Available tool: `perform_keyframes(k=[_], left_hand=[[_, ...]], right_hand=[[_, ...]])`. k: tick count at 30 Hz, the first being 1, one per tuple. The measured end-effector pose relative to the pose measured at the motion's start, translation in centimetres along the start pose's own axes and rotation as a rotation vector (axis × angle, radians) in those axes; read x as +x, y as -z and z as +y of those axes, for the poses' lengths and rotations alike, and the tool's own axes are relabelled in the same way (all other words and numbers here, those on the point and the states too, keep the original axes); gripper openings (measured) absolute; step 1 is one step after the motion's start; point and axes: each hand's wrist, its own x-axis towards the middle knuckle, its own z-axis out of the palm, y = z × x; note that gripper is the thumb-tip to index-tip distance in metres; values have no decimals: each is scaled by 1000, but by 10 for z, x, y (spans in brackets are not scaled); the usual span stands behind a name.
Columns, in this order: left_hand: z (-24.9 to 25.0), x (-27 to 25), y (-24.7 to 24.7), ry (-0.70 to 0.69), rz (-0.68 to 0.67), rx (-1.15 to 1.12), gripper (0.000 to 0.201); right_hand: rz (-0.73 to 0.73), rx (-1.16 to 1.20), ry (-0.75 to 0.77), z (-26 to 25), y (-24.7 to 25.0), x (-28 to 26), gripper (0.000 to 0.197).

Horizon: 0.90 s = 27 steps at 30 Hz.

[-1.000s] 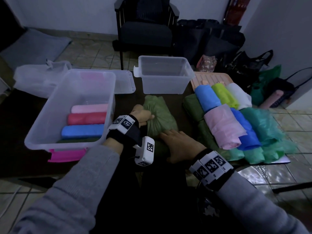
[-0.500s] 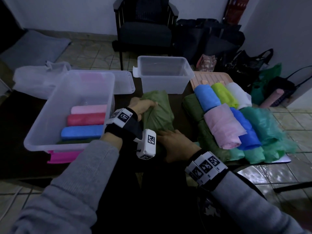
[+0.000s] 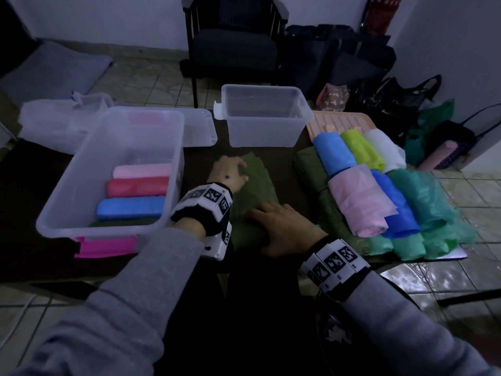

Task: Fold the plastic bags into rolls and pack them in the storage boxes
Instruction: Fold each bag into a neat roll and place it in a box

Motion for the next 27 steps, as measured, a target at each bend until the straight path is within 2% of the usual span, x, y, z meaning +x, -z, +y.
perform_keyframes(k=[2, 3, 8, 20, 24, 27], left_hand=[[-5, -1, -6, -31, -260, 105, 47], [-8, 0, -8, -35, -332, 143, 51], [-19, 2, -18, -89, -479, 276, 61], [-24, 1, -21, -134, -476, 323, 61], [-23, -1, -20, -144, -462, 292, 61], [-25, -2, -23, -142, -433, 251, 61]], right_hand=[[-8, -21, -15, 1, -1, -1, 75], [-22, -19, -18, 1, -1, 0, 75], [-61, 81, 5, 0, 4, 6, 70], [-44, 85, 62, -11, -2, 6, 68], [-19, 129, 37, -8, -2, 1, 75], [0, 102, 1, -8, -3, -3, 62]])
